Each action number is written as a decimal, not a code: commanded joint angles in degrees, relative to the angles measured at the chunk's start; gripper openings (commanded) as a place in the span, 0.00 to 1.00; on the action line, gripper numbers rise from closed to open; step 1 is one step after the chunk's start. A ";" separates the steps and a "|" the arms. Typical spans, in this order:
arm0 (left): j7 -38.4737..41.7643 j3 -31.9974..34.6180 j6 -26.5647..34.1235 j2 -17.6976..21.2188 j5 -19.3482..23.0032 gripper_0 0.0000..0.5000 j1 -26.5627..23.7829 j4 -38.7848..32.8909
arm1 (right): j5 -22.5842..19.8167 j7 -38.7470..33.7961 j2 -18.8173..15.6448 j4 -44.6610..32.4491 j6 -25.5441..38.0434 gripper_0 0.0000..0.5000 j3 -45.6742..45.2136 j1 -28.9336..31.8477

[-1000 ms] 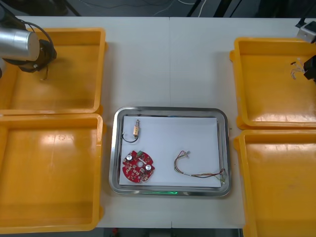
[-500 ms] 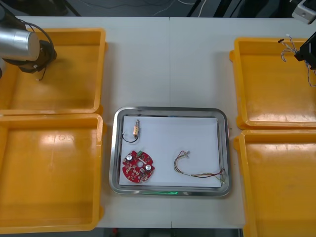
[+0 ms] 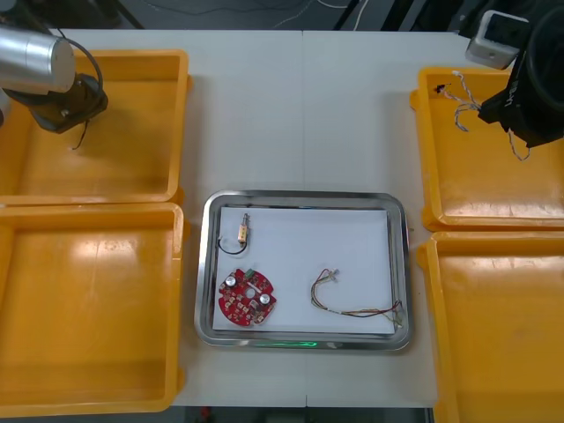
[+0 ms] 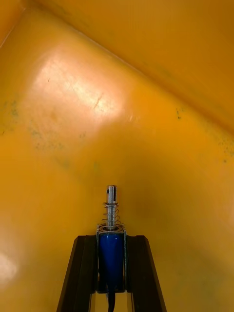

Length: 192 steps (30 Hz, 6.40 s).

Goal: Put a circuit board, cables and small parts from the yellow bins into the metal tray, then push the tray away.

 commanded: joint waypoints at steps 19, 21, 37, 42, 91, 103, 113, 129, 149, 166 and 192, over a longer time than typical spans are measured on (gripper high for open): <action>-1.07 4.44 30.88 5.01 -1.39 0.00 2.98 -29.32 | 5.58 -0.75 8.65 -13.03 0.21 0.00 23.94 -0.78; -0.46 4.62 33.34 5.01 -0.95 0.00 3.68 -32.75 | 9.18 -1.02 10.06 -12.94 0.21 0.00 26.93 -0.78; 5.52 4.71 45.12 2.99 0.46 0.00 6.94 -51.64 | 20.26 -3.57 14.89 -2.57 0.21 0.00 36.42 -0.69; 6.13 4.71 49.43 1.41 1.78 0.00 6.94 -56.56 | 20.17 -4.36 15.33 1.04 0.21 0.00 36.69 -0.61; 7.36 4.97 52.55 -2.81 6.26 0.00 8.17 -65.62 | 27.46 -12.35 16.91 7.54 -10.12 1.00 43.72 1.59; 7.10 4.97 52.55 -2.55 6.96 0.00 8.17 -65.79 | 27.20 -13.67 17.44 -1.51 0.21 1.00 37.66 1.06; 6.93 5.41 52.55 -2.46 7.14 0.00 8.17 -65.88 | 26.67 -15.43 16.56 -11.62 0.21 1.00 28.78 0.98; 7.28 5.85 52.55 -4.66 5.82 0.00 8.17 -65.97 | 9.09 -28.61 3.64 -16.28 0.21 1.00 9.44 7.04; 8.07 -1.18 52.55 -10.81 3.62 0.00 8.25 -66.32 | 2.41 -38.99 -4.97 -14.26 0.21 1.00 -16.57 25.41; 11.14 -11.47 45.56 -11.69 -1.30 0.00 16.69 -73.97 | 5.40 -50.41 -3.48 -14.26 0.21 1.00 -19.21 32.44; 18.79 -25.70 32.11 -11.69 -9.65 0.00 22.76 -72.91 | 14.37 -53.05 3.82 -15.40 0.21 1.00 -17.28 38.59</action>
